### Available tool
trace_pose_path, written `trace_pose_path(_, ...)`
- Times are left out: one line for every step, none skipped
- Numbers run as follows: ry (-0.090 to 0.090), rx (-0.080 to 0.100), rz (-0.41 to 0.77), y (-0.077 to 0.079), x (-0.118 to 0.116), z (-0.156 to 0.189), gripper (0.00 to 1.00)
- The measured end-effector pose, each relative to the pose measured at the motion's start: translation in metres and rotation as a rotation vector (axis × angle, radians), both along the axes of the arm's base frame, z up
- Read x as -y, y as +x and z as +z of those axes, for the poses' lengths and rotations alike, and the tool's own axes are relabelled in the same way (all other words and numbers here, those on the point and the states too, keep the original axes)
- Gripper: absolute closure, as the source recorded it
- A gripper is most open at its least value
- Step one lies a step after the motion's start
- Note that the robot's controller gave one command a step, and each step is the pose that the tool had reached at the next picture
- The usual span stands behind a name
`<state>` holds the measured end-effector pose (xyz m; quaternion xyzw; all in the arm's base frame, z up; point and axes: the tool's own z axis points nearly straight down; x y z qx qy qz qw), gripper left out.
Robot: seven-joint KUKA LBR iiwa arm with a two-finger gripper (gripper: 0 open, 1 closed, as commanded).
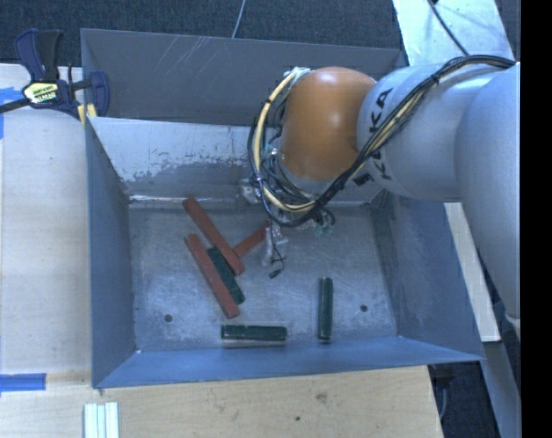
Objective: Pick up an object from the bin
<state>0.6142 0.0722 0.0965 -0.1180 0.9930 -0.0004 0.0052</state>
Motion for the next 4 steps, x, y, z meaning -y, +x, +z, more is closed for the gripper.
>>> trace_pose_path(-0.001,-0.009,0.137,0.005,0.001,-0.006,0.0)
trace_pose_path(0.0,-0.003,0.176,0.012,-0.014,0.013,0.0)
trace_pose_path(-0.001,-0.008,0.195,0.011,-0.005,-0.026,0.0)
trace_pose_path(-0.001,-0.003,0.296,0.016,-0.013,-0.025,1.0)
